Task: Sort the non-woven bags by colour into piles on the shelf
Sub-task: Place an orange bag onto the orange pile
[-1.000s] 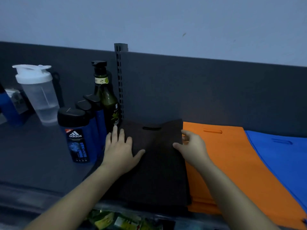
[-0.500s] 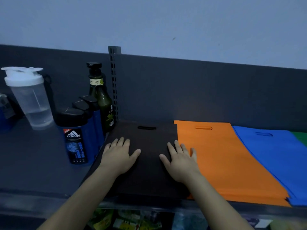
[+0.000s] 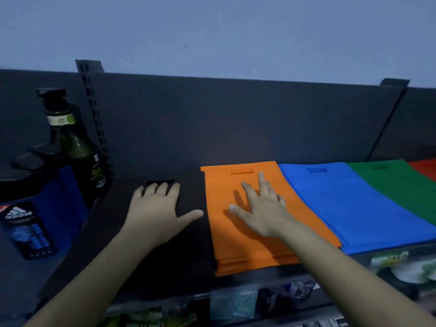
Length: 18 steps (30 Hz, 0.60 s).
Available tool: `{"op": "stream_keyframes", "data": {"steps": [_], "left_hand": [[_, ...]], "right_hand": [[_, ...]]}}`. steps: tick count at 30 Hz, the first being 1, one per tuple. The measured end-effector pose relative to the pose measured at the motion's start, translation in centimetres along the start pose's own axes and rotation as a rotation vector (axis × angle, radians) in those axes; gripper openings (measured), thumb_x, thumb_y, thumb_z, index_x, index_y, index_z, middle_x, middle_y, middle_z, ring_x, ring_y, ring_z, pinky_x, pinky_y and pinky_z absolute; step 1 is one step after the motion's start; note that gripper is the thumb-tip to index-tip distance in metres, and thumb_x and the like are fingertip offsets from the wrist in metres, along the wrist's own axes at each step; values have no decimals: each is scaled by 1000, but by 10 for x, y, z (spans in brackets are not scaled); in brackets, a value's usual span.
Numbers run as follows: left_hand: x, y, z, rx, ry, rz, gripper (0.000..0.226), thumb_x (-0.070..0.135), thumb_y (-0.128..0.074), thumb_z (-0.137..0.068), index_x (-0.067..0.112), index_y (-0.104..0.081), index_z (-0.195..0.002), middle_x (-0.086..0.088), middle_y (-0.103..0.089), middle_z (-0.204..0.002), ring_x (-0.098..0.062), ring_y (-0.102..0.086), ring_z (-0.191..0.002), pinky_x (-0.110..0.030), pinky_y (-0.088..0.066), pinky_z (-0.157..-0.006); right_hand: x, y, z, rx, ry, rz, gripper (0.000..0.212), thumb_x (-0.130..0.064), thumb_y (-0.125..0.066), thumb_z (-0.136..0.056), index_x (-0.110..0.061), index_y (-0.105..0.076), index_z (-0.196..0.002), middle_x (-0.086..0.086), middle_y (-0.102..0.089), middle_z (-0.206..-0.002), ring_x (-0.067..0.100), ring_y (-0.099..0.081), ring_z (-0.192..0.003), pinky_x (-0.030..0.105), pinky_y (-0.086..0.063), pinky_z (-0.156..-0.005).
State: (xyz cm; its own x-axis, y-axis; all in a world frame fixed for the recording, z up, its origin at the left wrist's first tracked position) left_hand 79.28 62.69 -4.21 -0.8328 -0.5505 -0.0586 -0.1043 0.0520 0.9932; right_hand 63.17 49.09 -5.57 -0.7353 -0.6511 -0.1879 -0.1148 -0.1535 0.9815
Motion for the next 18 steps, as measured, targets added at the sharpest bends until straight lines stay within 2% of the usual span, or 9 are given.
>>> {"op": "stream_keyframes", "data": {"steps": [2,5,7,9,14,18], "left_hand": [[35,13,-9,27,-66,-30,99,87,-17,-77,24,-13,-154,-2,-21,-159,-24,-17,-147,-43,-12,-119],[103,30,-21,60,-187,-50,93,86,-18,-79,29,-20,-152,0,-25,-158,-25,-17,-146,-44,-11,-118],[154,40,-27,93,-247,-57,98,90,-9,-73,32,-27,-149,1,-31,-155,-25,-22,-144,-44,-13,-117],[209,47,-32,127,-283,-62,112,87,6,-58,31,-28,-149,1,-35,-153,-26,-27,-142,-44,-18,-115],[352,50,-46,138,-316,-46,123,85,14,-50,24,-11,-154,-3,-33,-154,-26,-35,-137,-39,-28,-107],[462,56,-55,91,-347,-38,124,92,6,-50,28,-20,-152,-2,-33,-154,-26,-33,-138,-41,-27,-109]], "right_hand": [[34,6,5,8,-46,7,80,-68,-33,-91,-30,-3,-154,7,31,-156,27,13,-148,50,-4,-118],[92,17,13,26,-94,16,82,-69,-35,-90,-32,0,-154,7,33,-155,27,16,-148,52,-4,-117],[137,25,20,34,-129,40,83,-70,-35,-89,-34,4,-154,6,35,-154,27,19,-147,53,-3,-117],[186,40,31,72,-150,73,83,-70,-34,-89,-36,8,-153,4,34,-155,27,18,-147,55,-4,-116],[323,100,76,284,-211,236,92,-77,-33,-84,-35,12,-152,6,3,-163,30,-8,-148,47,-17,-117],[436,135,106,295,-288,246,96,-84,-29,-79,-34,6,-153,4,-4,-163,28,-5,-149,47,-14,-118]]}}
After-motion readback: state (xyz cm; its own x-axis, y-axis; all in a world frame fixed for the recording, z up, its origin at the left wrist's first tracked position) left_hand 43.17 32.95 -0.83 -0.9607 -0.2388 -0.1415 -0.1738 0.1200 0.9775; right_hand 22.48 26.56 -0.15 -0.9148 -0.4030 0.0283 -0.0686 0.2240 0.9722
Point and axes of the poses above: each hand's wrist, its own z-axis away from the middle knuckle, its own y-axis out of the back of the hand, x = y × z, the point moved 9 cm from there along -z, towards the middle knuckle
